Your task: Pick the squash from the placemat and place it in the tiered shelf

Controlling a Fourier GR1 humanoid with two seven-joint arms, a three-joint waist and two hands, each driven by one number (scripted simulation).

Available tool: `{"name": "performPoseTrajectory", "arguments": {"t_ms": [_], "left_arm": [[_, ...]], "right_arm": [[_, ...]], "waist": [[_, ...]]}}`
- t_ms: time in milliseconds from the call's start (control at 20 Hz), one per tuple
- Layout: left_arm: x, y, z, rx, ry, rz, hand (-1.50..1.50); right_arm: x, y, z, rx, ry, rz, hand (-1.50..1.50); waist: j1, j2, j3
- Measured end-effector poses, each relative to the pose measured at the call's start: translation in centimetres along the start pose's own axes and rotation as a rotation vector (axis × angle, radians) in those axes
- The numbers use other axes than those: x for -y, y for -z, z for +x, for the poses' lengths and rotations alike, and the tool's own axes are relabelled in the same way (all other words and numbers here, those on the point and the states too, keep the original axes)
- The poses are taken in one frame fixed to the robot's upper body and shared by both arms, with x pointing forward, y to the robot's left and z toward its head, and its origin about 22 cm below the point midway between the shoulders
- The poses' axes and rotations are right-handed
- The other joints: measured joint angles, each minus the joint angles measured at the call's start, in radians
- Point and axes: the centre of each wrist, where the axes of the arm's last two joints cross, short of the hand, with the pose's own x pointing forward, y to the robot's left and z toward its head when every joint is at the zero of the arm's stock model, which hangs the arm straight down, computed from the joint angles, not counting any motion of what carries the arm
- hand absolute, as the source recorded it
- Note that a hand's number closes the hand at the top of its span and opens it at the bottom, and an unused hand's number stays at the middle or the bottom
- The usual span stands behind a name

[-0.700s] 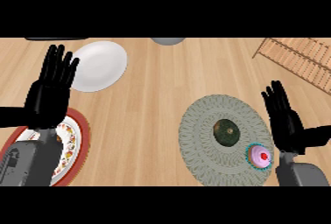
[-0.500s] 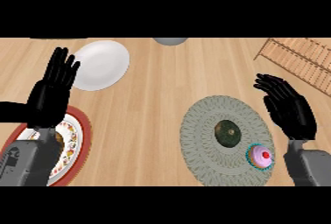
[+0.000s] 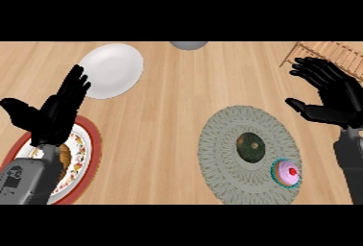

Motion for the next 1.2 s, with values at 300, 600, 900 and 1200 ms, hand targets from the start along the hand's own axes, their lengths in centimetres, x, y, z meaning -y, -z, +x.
{"name": "performPoseTrajectory", "arguments": {"t_ms": [300, 600, 900, 1200], "left_arm": [[-0.5, -0.4, 0.1, -0.030, 0.014, 0.004, 0.00], [-1.1, -0.6, -0.2, -0.047, 0.025, 0.017, 0.00], [-0.8, -0.2, 0.3, -0.040, 0.029, 0.013, 0.00], [-1.2, -0.5, 0.3, -0.046, 0.024, 0.007, 0.00]], "right_arm": [[1.7, -0.1, 3.7, 0.008, -0.053, 0.231, -1.50], [0.5, 0.0, 8.6, -0.154, -0.414, 0.463, -1.50], [-3.6, 0.1, 13.0, -0.208, -0.926, 0.542, -1.50], [-9.6, -1.3, 12.3, -0.272, -1.103, 0.526, -1.50]], "waist": [[-0.012, -0.005, -0.002], [-0.020, -0.010, -0.004], [-0.015, -0.011, -0.005], [-0.010, -0.007, -0.004]]}}
